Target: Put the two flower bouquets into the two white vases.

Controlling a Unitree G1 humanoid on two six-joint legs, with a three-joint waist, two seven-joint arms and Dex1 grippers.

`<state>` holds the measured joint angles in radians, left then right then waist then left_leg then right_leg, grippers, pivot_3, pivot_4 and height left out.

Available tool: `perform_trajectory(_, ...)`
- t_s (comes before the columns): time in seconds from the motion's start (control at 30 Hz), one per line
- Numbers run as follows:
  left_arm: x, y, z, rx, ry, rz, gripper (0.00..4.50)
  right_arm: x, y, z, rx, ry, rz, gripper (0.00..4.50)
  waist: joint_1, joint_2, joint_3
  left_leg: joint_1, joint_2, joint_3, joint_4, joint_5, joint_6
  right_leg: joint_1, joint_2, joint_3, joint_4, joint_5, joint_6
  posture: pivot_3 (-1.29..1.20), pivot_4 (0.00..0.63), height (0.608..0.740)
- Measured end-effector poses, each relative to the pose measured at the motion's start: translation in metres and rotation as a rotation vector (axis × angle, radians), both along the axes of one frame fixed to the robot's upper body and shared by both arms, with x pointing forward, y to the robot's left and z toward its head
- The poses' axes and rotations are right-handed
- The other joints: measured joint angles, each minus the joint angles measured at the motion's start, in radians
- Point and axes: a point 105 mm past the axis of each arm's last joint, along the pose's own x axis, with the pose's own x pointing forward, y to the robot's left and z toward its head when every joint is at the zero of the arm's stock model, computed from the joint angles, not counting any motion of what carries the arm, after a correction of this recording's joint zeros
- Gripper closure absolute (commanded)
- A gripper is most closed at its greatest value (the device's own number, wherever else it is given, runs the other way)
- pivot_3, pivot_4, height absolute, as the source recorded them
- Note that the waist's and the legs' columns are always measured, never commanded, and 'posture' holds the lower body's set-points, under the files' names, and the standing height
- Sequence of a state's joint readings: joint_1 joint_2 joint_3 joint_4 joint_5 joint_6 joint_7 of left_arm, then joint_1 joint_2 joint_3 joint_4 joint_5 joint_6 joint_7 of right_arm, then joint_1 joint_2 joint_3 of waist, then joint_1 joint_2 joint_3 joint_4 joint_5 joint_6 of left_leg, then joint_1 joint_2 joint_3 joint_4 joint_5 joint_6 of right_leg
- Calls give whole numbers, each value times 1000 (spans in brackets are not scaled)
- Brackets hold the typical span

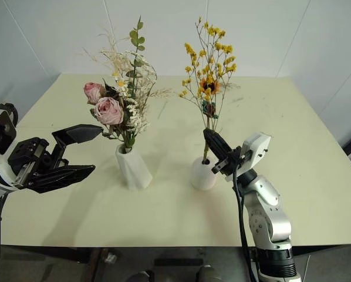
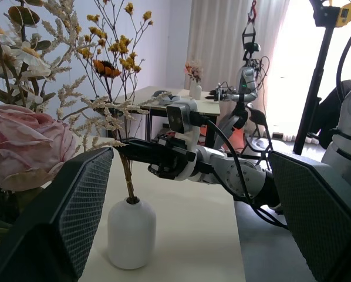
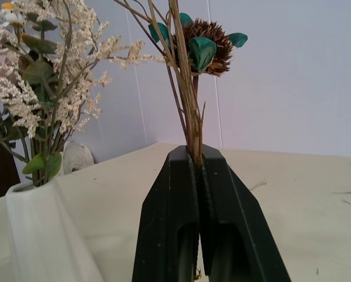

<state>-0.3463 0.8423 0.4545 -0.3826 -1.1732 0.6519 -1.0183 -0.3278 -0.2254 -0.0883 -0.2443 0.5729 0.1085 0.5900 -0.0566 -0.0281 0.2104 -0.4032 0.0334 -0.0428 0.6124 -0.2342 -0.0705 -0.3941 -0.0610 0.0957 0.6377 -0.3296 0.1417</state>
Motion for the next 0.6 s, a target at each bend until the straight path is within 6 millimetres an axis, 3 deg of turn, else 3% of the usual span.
perform_trajectory(0.6,0,0,0,0,-2,-2,0,6,-1,1,7,-16,-7,4434,0,0,0,0,0,0,0,0,0,0,0,0,0,0,0,0,150,740)
